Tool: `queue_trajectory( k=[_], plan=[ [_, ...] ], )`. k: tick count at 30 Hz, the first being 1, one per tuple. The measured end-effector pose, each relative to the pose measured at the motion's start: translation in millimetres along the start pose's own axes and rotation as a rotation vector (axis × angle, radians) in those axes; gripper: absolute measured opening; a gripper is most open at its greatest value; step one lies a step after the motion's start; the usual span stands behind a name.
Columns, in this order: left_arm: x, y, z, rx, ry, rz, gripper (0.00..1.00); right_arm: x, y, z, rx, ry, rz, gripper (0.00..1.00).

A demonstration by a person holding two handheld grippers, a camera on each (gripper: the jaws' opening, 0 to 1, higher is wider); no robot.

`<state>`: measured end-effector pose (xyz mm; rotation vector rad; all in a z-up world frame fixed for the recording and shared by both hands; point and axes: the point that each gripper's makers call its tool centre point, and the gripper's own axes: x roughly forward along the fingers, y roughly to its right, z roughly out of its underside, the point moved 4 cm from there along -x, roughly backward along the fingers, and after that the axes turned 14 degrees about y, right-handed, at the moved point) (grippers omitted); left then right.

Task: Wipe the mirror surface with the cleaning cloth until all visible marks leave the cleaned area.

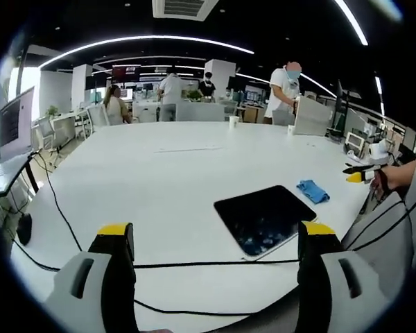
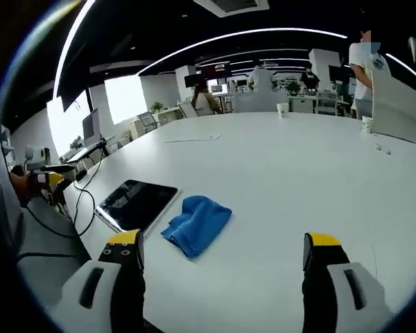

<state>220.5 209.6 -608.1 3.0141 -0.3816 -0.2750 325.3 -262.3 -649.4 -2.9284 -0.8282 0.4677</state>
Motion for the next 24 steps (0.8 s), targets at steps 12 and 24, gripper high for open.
queue_trajectory(
  k=[12,24],
  plan=[
    [12.9,21.0,10.8,0.036,-0.042,0.053,0.98,-4.3,-10.0,1.7,-0.001,-0.006,0.006,0.95],
    [1.0,1.2,24.9,-0.016,-0.039,0.032,0.99,-12.1,-36.9,18.1,-0.071,-0.063,-0.043,0.98]
  ],
)
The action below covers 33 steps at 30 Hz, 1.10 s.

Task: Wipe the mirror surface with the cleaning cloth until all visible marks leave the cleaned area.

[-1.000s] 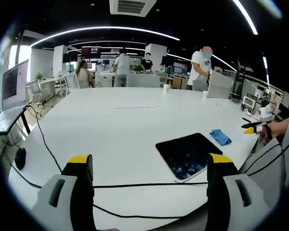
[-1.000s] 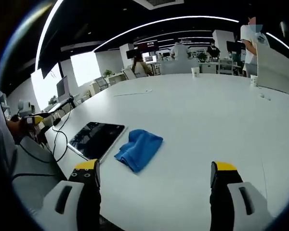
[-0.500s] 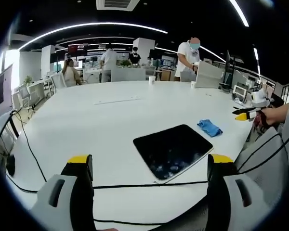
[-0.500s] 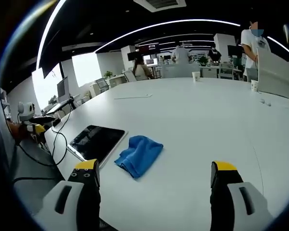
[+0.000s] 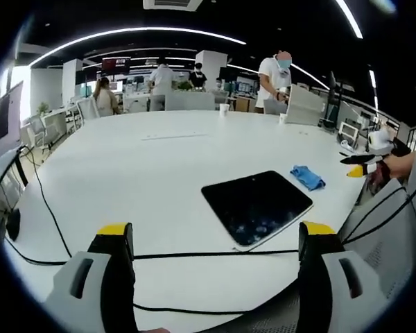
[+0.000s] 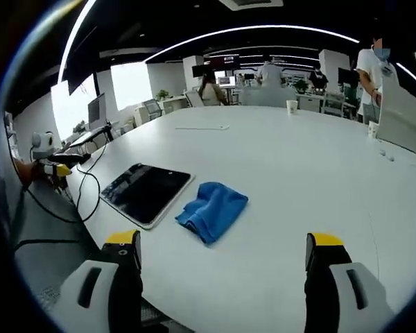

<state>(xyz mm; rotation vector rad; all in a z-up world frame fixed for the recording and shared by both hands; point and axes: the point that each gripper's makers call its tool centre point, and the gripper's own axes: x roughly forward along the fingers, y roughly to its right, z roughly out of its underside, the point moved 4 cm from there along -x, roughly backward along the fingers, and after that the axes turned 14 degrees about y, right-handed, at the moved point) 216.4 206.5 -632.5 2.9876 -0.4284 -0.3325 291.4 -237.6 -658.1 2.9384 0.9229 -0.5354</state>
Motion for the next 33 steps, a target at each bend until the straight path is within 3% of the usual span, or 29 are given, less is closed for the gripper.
queue_trajectory(
  k=[2,5,8,11,17,21,27,29,33],
  plan=[
    [0.5,-0.1,1.8,0.006,0.003,-0.002,0.99,-2.4,-3.2,3.5,-0.011,-0.033,0.018,0.98],
    [3.7,2.5,9.9,0.04,-0.022,0.009,0.99,-1.7,-6.7,-2.3,-0.028,0.011,0.027,0.98],
    [3.3,-4.1,3.3,0.056,0.016,-0.017,0.99,-2.0,-8.1,-1.9,-0.014,0.005,0.036,0.98],
    [1.8,-3.6,6.3,0.032,0.002,-0.016,0.99,-3.1,-8.9,-3.2,-0.034,0.045,0.026,0.98],
    [2.0,-3.2,8.0,0.02,0.0,-0.01,0.99,-5.7,-12.6,2.5,-0.035,0.0,0.04,0.98],
    [1.4,-3.2,8.5,0.011,0.005,-0.008,0.99,-6.1,-15.5,4.6,-0.039,-0.006,0.037,0.98],
    [1.5,-0.7,8.4,0.006,0.007,0.002,0.99,-5.9,-17.9,9.0,0.021,-0.014,0.046,0.98],
    [1.6,-0.4,8.5,0.005,0.006,0.004,0.99,-5.5,-19.1,3.9,0.002,0.021,0.043,0.98],
    [1.7,0.7,8.2,0.0,0.006,0.008,0.99,-7.9,-20.1,5.3,-0.005,-0.012,0.046,0.98]
  ],
)
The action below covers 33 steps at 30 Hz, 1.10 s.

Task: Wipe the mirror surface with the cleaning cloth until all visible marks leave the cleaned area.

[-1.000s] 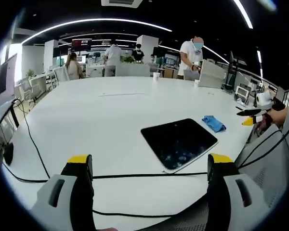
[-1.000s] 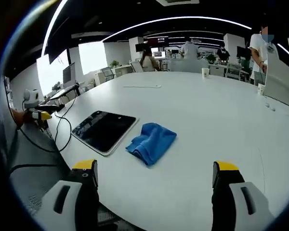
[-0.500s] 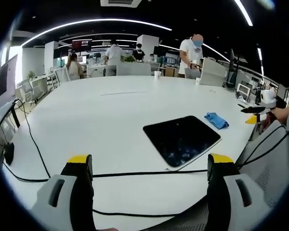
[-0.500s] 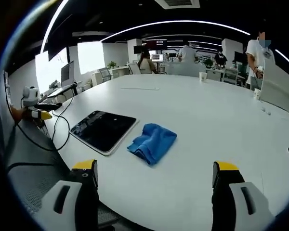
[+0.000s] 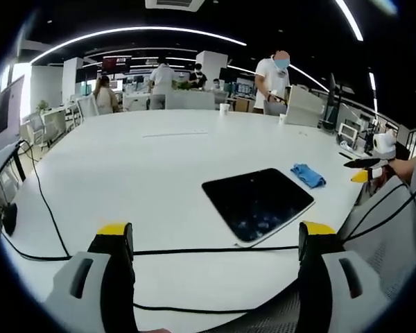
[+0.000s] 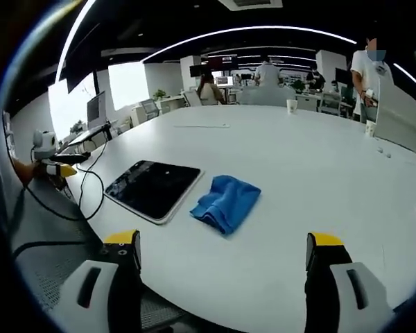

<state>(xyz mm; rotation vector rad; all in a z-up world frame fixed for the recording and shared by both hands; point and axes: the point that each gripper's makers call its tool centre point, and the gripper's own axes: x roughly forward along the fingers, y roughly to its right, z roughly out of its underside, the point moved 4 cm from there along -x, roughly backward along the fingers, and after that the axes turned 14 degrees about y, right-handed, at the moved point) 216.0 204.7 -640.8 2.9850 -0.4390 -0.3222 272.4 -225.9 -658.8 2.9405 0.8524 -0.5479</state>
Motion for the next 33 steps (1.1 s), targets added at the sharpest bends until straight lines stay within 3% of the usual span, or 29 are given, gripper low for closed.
queue_trajectory(
  k=[7,23,33],
  plan=[
    [0.5,4.3,1.7,0.01,-0.011,0.02,0.99,0.1,-6.3,2.8,0.007,-0.03,-0.007,0.98],
    [2.0,5.6,7.0,0.014,-0.045,0.04,0.98,1.3,-21.0,-2.8,0.037,-0.006,-0.012,0.98],
    [3.6,8.9,11.5,0.009,-0.067,0.071,0.98,-3.6,-14.0,-0.5,0.051,-0.001,0.02,0.98]
  ],
)
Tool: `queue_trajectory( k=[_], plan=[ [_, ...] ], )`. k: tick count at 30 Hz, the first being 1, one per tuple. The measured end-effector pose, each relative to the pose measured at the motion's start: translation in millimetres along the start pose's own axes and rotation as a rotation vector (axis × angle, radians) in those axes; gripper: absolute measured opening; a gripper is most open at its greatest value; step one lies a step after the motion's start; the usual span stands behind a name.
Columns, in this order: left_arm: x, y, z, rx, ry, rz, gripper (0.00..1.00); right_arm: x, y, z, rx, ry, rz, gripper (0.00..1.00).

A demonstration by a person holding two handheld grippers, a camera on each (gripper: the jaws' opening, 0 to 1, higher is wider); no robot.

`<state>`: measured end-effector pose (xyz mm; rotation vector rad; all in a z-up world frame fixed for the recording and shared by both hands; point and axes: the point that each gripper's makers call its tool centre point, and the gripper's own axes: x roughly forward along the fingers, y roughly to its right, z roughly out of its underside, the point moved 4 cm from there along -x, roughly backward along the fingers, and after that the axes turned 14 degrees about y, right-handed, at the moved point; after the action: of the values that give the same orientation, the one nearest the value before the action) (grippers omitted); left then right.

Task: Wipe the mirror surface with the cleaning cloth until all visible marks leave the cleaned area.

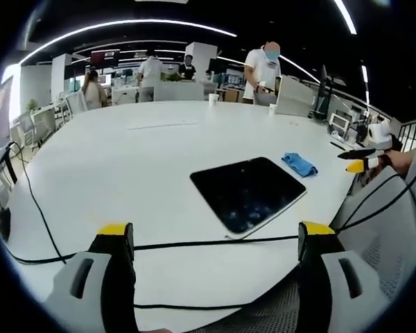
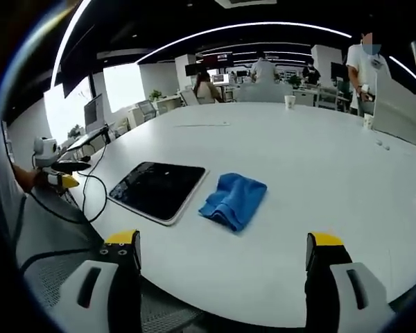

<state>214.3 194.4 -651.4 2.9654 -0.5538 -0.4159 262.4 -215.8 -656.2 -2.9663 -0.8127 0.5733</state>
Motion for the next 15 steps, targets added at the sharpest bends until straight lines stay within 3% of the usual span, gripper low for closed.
queue_trajectory(
  k=[15],
  plan=[
    [-0.4,-2.3,-3.1,0.003,0.021,-0.006,0.98,5.7,-8.6,4.9,0.014,-0.016,-0.007,0.98]
  ],
)
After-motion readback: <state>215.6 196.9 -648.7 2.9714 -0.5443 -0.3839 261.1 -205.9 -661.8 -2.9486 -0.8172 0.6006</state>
